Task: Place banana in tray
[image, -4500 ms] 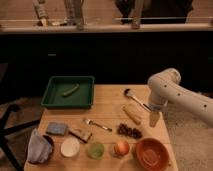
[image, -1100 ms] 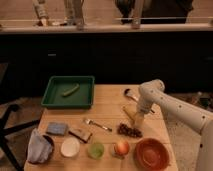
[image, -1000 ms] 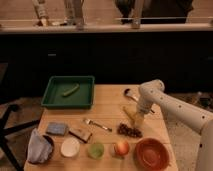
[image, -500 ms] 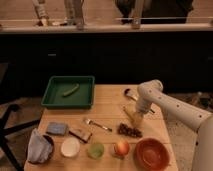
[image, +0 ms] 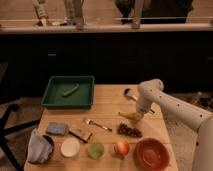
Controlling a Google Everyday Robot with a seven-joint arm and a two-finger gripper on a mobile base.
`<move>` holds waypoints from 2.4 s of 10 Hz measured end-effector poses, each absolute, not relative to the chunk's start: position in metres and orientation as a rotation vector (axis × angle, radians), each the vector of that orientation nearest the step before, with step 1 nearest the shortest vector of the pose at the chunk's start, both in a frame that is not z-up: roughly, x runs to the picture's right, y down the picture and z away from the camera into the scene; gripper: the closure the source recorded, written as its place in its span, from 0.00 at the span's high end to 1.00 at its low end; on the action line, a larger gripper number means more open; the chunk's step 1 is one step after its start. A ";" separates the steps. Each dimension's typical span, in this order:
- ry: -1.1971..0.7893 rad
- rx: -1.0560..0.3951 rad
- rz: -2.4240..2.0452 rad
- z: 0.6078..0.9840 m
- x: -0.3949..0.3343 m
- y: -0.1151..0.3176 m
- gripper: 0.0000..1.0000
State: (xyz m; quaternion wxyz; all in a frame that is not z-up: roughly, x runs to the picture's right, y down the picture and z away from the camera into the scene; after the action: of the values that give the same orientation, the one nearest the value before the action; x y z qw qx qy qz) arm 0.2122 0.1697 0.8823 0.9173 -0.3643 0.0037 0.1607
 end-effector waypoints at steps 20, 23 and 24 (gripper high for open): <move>-0.073 -0.677 0.209 0.795 0.203 0.119 0.00; -0.080 -0.664 0.191 0.805 0.161 0.107 0.00; -0.088 -0.661 0.176 0.810 0.145 0.101 0.00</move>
State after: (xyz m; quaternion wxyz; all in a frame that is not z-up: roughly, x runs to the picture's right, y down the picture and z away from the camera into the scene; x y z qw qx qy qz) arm 0.1451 0.1011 0.8100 0.9412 -0.3239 -0.0430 0.0863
